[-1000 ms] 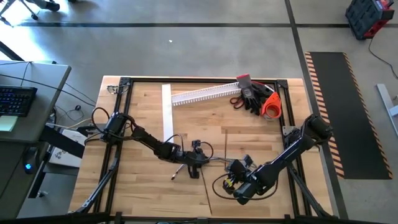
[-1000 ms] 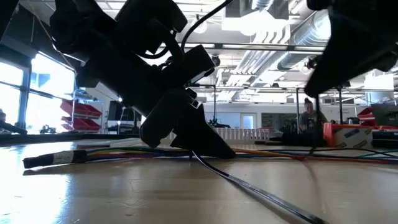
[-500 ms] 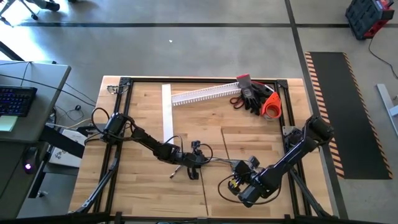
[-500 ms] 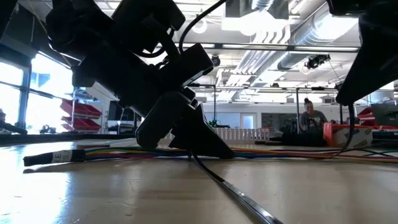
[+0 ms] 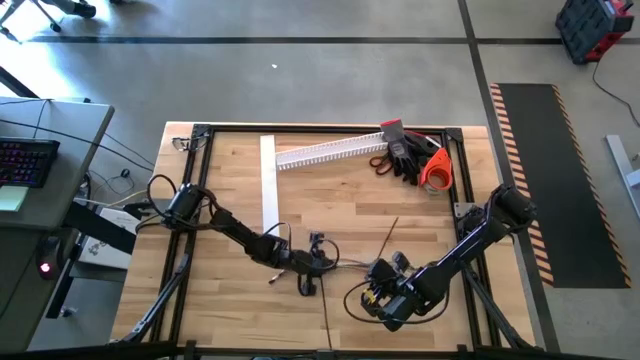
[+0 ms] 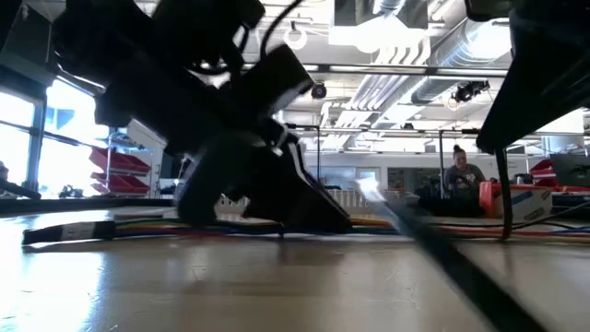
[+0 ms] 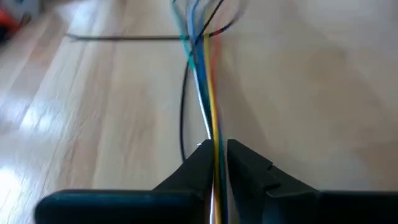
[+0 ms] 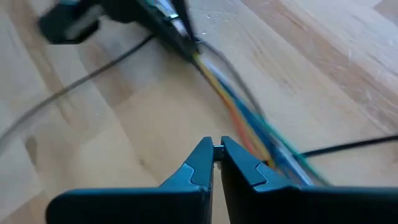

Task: Ziptie cables
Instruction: Wrap the cable wires with the black zip tie

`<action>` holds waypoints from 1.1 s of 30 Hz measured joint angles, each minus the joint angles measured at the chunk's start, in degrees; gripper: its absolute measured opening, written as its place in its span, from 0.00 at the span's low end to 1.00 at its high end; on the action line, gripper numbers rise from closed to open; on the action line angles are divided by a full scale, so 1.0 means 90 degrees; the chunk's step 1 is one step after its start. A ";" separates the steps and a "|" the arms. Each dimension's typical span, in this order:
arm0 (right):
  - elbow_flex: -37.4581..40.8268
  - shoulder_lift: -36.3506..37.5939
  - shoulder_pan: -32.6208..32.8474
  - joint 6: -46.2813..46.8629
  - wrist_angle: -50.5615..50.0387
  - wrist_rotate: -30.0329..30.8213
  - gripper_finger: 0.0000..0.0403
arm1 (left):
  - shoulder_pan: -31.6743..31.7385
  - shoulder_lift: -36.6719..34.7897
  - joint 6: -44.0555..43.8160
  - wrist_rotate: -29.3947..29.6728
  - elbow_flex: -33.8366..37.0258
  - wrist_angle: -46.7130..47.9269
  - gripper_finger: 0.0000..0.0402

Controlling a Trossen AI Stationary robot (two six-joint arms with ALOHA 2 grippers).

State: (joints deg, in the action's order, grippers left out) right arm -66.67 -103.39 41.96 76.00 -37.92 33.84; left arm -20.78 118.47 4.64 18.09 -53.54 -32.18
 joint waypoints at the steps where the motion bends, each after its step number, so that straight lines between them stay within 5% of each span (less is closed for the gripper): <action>1: 0.0000 0.0000 0.0001 -0.0044 -0.0028 0.0000 0.00 | -0.0033 -0.0043 0.0028 0.0000 0.0000 -0.0013 0.10; 11: 0.0000 0.0000 0.0163 -0.1032 -0.0088 0.0003 0.00 | -0.0090 -0.0240 0.0100 -0.0381 -0.0022 -0.0998 0.26; 19: 0.0000 0.0000 0.0713 -0.3657 -0.0083 0.0274 0.00 | 0.0126 -0.0080 0.0581 -0.1117 -0.0359 -0.1303 0.27; 33: 0.0000 -0.0019 0.0852 -0.3475 -0.0341 0.1080 0.00 | 0.0191 0.1070 0.1443 -0.1457 -0.2055 -0.1038 0.27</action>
State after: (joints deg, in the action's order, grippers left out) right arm -66.67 -103.57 49.63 44.72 -40.99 43.56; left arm -19.06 128.11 17.63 4.97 -72.03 -41.53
